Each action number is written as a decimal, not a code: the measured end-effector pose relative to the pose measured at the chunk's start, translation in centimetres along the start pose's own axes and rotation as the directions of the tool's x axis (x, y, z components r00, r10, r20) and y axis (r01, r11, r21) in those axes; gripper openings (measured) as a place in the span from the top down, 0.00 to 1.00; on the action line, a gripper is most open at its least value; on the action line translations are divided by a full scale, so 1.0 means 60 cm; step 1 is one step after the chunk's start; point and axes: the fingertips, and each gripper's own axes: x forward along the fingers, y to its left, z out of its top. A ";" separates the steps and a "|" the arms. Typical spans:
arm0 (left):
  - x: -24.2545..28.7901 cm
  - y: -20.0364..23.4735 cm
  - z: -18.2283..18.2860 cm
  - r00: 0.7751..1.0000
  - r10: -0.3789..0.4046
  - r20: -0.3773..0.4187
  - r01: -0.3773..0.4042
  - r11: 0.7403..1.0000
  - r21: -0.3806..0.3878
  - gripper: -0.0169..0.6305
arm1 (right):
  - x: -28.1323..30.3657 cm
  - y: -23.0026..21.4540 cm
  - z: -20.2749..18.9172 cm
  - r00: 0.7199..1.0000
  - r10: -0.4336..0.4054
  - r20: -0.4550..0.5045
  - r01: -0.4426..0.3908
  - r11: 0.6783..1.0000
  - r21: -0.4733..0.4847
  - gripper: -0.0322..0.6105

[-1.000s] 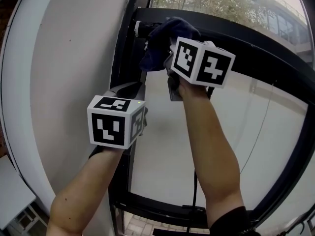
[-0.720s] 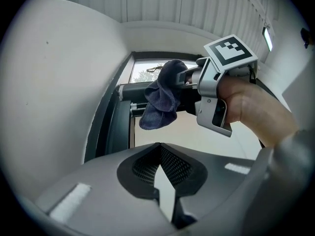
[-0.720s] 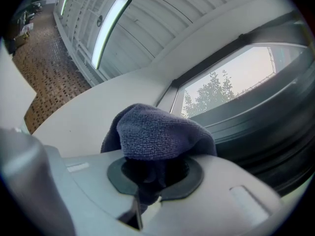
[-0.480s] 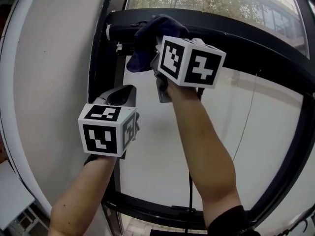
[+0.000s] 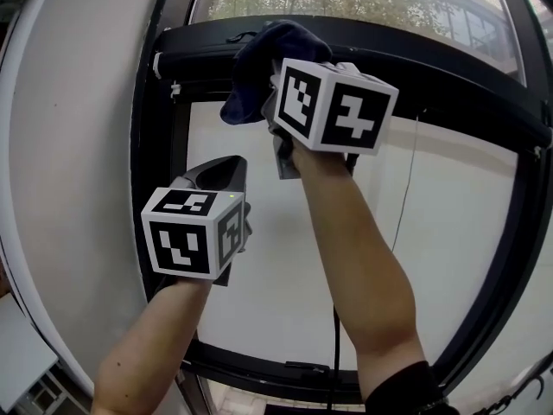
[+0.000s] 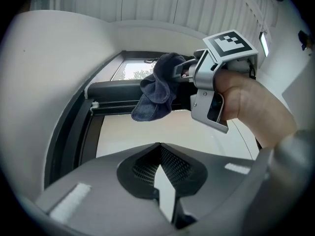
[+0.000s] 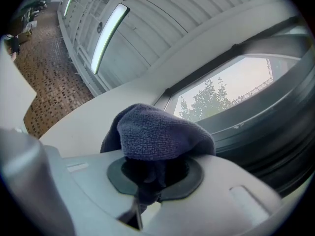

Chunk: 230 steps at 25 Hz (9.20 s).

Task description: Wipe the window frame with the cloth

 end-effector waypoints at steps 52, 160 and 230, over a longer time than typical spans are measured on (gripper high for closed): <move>0.128 -0.472 0.036 0.962 -0.270 0.036 0.273 0.957 -0.096 0.98 | -0.318 -0.375 0.122 0.984 -0.178 -0.002 0.175 0.974 -0.143 0.87; 0.219 -0.837 0.043 0.770 -0.615 0.167 0.637 0.757 -0.147 0.98 | -0.659 -0.733 0.184 0.841 -0.537 -0.072 0.454 0.770 -0.448 0.87; 0.047 -0.968 -0.311 0.607 -0.794 0.038 0.761 0.567 -0.314 0.98 | -1.011 -0.589 -0.214 0.703 -0.640 -0.312 0.549 0.766 -0.335 0.87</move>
